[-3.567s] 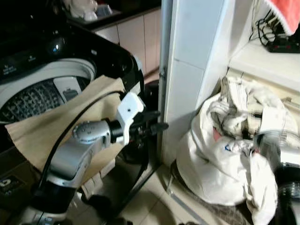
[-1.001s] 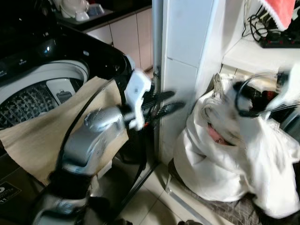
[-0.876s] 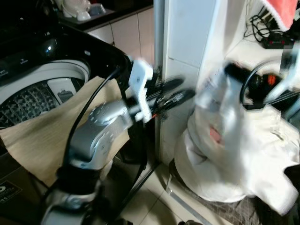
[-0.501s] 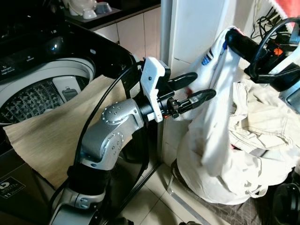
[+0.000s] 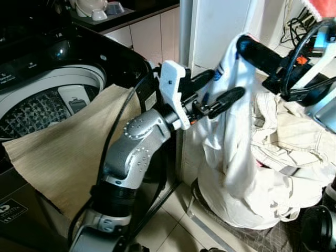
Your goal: Clothes washing
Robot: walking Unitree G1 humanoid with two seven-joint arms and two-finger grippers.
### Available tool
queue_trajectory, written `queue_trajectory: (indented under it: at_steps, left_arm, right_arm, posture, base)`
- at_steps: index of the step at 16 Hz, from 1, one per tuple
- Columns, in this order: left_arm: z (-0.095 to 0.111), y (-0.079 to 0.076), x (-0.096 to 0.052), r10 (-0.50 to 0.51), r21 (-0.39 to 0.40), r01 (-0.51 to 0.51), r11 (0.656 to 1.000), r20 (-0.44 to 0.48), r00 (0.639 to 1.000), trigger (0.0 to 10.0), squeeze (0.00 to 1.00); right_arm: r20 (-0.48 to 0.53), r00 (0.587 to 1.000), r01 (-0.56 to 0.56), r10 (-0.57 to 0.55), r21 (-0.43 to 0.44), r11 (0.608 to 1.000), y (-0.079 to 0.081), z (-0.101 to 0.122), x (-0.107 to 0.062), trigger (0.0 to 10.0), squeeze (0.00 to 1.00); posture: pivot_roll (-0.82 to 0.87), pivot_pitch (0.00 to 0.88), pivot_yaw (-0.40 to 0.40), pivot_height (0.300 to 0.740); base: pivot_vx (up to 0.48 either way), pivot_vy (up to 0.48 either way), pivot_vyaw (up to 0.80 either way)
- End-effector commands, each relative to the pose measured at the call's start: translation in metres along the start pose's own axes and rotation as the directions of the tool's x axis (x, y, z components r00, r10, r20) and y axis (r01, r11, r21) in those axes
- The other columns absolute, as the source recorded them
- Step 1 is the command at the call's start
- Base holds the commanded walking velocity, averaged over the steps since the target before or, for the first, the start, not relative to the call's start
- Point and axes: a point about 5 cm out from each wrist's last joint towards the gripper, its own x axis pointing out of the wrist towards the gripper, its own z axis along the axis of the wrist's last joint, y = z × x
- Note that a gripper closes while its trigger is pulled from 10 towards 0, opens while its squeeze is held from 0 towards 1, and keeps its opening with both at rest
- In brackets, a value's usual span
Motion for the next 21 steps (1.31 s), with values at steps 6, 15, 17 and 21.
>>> queue_trajectory:
  at_steps: [6,15,17,21]
  left_arm:
    - [-0.013,-0.009,0.003,-0.040,0.022,0.041,0.999,-0.069,0.997,3.8,0.00]
    - [-0.019,-0.002,-0.002,-0.035,0.002,0.036,0.999,-0.119,0.992,0.0,0.00]
    - [-0.020,-0.003,-0.003,-0.046,0.000,0.046,0.999,-0.124,0.991,0.0,0.00]
    - [-0.019,-0.003,-0.004,-0.054,0.001,0.054,0.999,-0.126,0.991,0.0,0.00]
  right_arm:
    - [-0.009,0.999,-0.045,0.045,-0.005,0.999,0.014,-0.003,0.006,0.0,0.00]
    - [-0.014,0.999,-0.031,0.031,0.010,0.999,0.015,-0.006,0.007,0.0,0.00]
    - [-0.015,0.999,-0.030,0.030,0.011,0.999,0.015,-0.006,0.007,0.0,0.00]
    - [-0.018,0.999,-0.034,0.034,0.018,0.999,0.016,-0.007,0.008,0.0,0.00]
  posture:
    - [-0.11,0.000,0.057,0.740]
    - [-0.11,0.000,0.057,0.740]
    - [-0.11,0.000,0.057,0.740]
    - [-0.11,0.000,0.059,0.740]
  base:
    - [0.000,0.000,0.00]
    - [0.000,0.000,0.00]
    - [0.000,0.000,0.00]
    - [0.000,0.000,0.00]
